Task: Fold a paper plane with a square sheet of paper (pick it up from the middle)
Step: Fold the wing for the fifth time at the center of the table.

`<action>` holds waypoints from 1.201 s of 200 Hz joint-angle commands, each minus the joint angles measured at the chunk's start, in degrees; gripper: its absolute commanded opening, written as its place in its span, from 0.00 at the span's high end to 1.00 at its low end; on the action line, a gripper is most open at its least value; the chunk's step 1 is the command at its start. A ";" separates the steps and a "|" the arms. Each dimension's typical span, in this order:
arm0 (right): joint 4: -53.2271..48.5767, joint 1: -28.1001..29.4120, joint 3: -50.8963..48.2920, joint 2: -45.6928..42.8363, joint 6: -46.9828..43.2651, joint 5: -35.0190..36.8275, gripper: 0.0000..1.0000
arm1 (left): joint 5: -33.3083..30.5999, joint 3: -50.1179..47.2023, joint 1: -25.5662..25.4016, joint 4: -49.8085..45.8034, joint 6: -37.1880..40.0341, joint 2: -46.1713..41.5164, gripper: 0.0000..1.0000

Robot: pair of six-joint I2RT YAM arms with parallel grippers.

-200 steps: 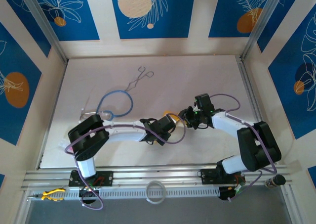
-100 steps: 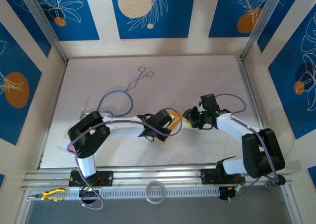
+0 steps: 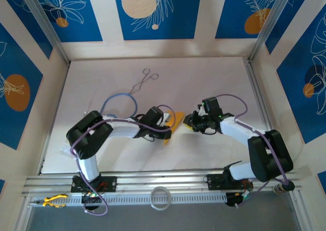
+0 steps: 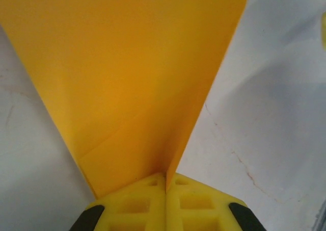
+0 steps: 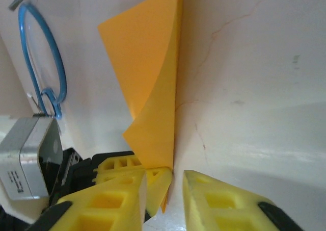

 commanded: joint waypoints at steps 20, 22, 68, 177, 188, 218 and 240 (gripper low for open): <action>3.39 1.92 -0.35 3.41 -2.43 -3.28 0.84 | 4.62 -4.04 1.56 6.65 -4.85 1.00 1.00; 3.52 2.00 -0.35 3.53 -2.51 -3.38 0.84 | 4.63 -4.25 1.62 6.90 -4.94 0.96 1.00; 5.06 3.34 0.89 6.07 -3.15 -3.89 0.88 | 6.01 -8.99 3.36 14.11 -8.49 -0.83 1.00; 6.94 4.01 1.30 6.16 -2.89 -4.10 0.89 | 8.37 -16.65 5.02 31.37 -8.83 -2.72 1.00; 7.35 4.17 1.27 6.17 -2.94 -4.30 0.89 | 9.65 -16.03 5.44 30.40 -8.24 -2.41 1.00; 8.68 4.60 1.29 6.12 -3.30 -4.85 0.89 | 15.71 -15.85 6.88 34.44 -11.05 0.70 1.00; 9.58 4.92 1.18 6.03 -3.58 -4.82 0.89 | 18.13 -16.25 7.71 38.75 -13.99 3.25 1.00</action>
